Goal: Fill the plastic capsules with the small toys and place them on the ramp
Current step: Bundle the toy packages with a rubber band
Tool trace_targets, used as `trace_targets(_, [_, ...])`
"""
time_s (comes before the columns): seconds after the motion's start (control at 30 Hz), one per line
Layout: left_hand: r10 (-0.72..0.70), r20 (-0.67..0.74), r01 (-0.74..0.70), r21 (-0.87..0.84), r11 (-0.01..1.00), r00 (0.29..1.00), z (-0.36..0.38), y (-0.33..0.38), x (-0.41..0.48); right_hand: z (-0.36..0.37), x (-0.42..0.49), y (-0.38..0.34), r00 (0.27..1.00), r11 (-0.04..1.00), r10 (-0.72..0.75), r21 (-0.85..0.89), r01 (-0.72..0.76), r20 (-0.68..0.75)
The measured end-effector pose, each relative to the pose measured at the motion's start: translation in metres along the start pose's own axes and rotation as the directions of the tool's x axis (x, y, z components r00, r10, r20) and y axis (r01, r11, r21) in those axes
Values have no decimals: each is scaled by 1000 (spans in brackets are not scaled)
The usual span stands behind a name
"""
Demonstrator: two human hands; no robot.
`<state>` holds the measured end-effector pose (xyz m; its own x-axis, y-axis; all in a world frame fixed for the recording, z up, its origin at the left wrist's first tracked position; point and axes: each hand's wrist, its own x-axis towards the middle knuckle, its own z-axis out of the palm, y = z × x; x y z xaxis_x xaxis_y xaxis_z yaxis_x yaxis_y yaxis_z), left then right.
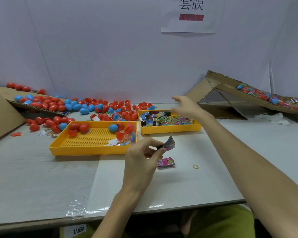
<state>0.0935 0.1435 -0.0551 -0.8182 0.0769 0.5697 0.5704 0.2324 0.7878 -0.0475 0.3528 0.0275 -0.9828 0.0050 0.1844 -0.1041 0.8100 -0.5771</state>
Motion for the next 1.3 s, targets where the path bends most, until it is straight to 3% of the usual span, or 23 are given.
trace_targets(0.07, [-6, -8, 6, -28, 1000, 1000, -1, 0, 1, 0, -20, -8, 996, 965, -90, 248, 88, -3])
trace_targets(0.13, [-24, -31, 22, -54, 998, 999, -1, 1, 2, 1, -53, -15, 951, 833, -242, 543, 102, 193])
trace_targets(0.17, [-35, -39, 33, -60, 998, 999, -2, 1, 2, 2, -71, -16, 902, 794, -324, 600, 95, 285])
trace_targets(0.23, [-42, -42, 39, -57, 998, 998, -2, 3, 3, 8, -100, -16, 841, 798, -411, 585, 145, 352])
trace_targets(0.43, [-31, 63, 37, -95, 995, 998, -1, 6, 3, 26, -139, -6, 911, 714, -396, 663, 226, 116])
trace_targets(0.73, [6, 262, 52, -215, 975, 965, -1, 9, 3, 37, -153, 3, 906, 641, -400, 748, 170, 137])
trace_targets(0.87, [-37, 228, 114, -336, 935, 973, -4, 9, 4, 37, -150, 8, 930, 590, -361, 789, 171, 68])
trace_targets(1.0, [-124, 146, 175, -416, 893, 981, -7, 4, 5, 32, -148, 16, 960, 464, -281, 876, 132, 4])
trace_targets(1.13, [-145, 249, 230, -356, 906, 957, -3, 1, 5, 39, -149, 17, 952, 520, -307, 841, 152, 17])
trace_targets(1.3, [-197, 187, 254, -356, 900, 962, -4, 1, 6, 41, -150, 18, 960, 565, -277, 814, 136, 32])
